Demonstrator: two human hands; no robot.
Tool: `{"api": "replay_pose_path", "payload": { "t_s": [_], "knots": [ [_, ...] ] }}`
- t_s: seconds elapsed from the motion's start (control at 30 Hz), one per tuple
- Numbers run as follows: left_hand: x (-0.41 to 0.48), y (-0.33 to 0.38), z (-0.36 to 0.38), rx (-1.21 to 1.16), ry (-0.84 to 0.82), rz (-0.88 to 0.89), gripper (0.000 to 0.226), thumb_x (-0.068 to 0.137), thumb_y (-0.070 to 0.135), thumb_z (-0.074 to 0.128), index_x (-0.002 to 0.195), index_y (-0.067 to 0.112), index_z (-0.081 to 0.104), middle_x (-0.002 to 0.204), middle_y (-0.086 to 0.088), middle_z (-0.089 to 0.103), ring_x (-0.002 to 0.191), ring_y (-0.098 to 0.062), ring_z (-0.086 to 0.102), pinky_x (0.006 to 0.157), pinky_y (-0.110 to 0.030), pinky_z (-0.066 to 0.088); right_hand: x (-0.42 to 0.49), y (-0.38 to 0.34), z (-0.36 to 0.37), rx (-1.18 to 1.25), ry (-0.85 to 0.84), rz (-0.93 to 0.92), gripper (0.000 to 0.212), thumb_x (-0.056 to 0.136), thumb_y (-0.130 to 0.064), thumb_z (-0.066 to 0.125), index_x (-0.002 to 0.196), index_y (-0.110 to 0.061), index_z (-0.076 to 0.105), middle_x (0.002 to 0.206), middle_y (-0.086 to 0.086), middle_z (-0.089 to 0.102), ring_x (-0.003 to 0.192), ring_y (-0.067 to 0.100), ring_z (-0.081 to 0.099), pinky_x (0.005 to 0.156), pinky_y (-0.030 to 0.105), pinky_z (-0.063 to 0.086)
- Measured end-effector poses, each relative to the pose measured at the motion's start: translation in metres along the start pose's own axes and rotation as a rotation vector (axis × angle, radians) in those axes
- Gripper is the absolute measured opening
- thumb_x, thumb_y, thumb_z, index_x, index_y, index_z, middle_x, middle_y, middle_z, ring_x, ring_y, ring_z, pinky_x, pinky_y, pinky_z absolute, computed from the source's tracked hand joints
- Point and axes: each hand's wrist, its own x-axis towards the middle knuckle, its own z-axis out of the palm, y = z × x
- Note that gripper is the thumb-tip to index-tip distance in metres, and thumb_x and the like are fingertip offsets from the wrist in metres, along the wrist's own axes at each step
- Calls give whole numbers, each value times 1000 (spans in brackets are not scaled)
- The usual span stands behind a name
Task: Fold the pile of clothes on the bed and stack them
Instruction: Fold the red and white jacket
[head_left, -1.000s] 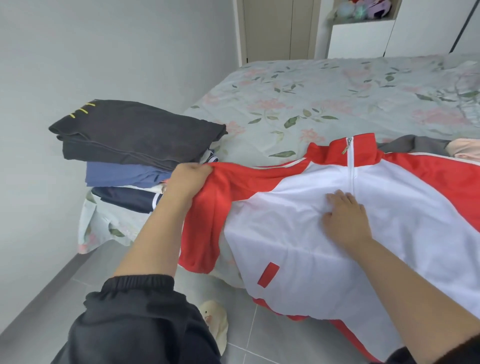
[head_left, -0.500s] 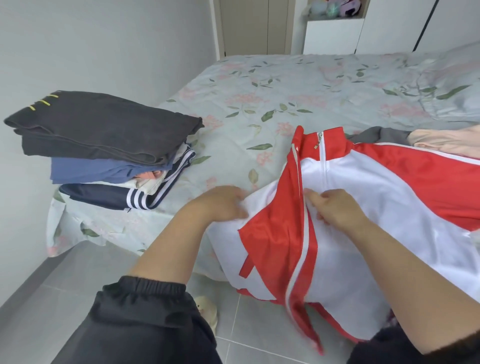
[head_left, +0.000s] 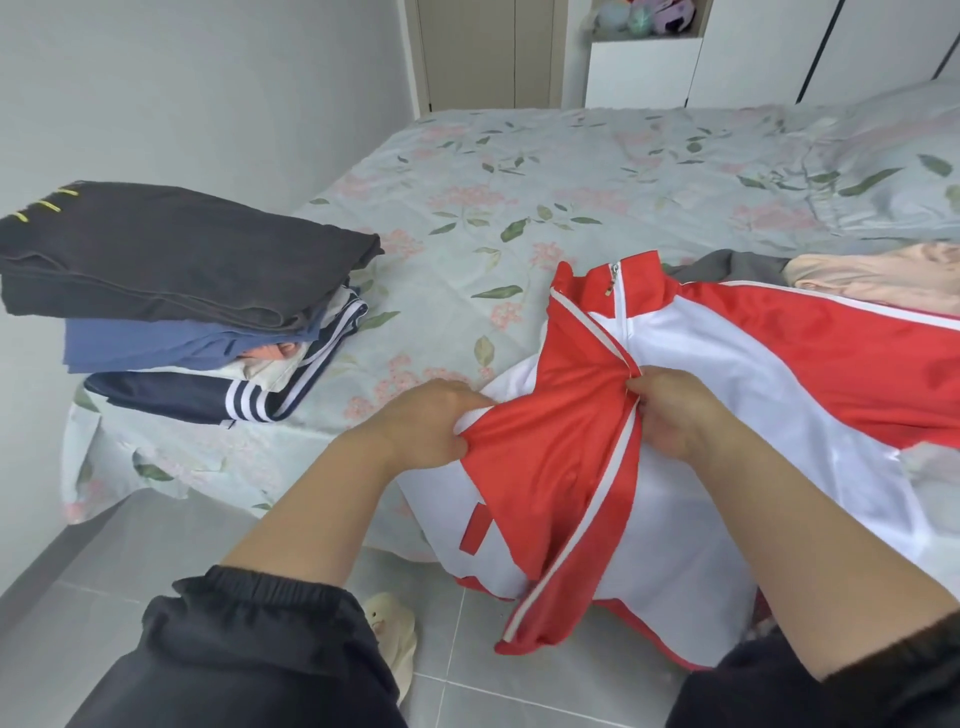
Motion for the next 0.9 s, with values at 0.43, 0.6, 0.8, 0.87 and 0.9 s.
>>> {"api": "replay_pose_path", "payload": {
  "t_s": [0.43, 0.6, 0.8, 0.87, 0.9],
  "knots": [
    [3, -25, -3, 108, 64, -263, 54, 82, 27, 60, 134, 27, 48, 124, 5, 52, 119, -20, 49, 87, -27, 39, 17, -7, 24, -572, 7, -219, 6, 85, -15, 61, 84, -18, 67, 96, 9, 70, 75, 15, 64, 70, 27, 52],
    [1, -44, -16, 9, 174, -522, 19, 70, 30, 65, 88, 28, 63, 89, 9, 61, 84, -18, 58, 66, -25, 42, 54, -21, 56, -297, -34, -85, 17, 89, -4, 57, 104, 1, 65, 110, 19, 65, 98, 31, 64, 95, 41, 50],
    [3, -66, -16, -67, 280, -680, 17, 78, 34, 62, 69, 20, 57, 80, 1, 58, 80, -25, 57, 63, -27, 40, 88, -45, 78, 159, -63, 0, 31, 99, 4, 32, 121, -1, 53, 94, 12, 59, 82, 22, 58, 99, 39, 44],
    [5, -69, -13, -64, 247, -730, 23, 81, 30, 61, 65, 16, 52, 76, -2, 55, 78, -27, 57, 62, -27, 40, 94, -46, 81, 180, -99, 11, 29, 98, 5, 29, 102, -7, 56, 86, 10, 56, 75, 19, 56, 89, 40, 48],
    [6, -70, -11, -57, 226, -752, 21, 82, 28, 60, 68, 14, 53, 78, -4, 57, 81, -29, 59, 63, -28, 41, 95, -43, 82, 153, -101, 9, 30, 96, 9, 30, 92, -6, 56, 82, 10, 55, 72, 20, 55, 81, 38, 49]
  ]
}}
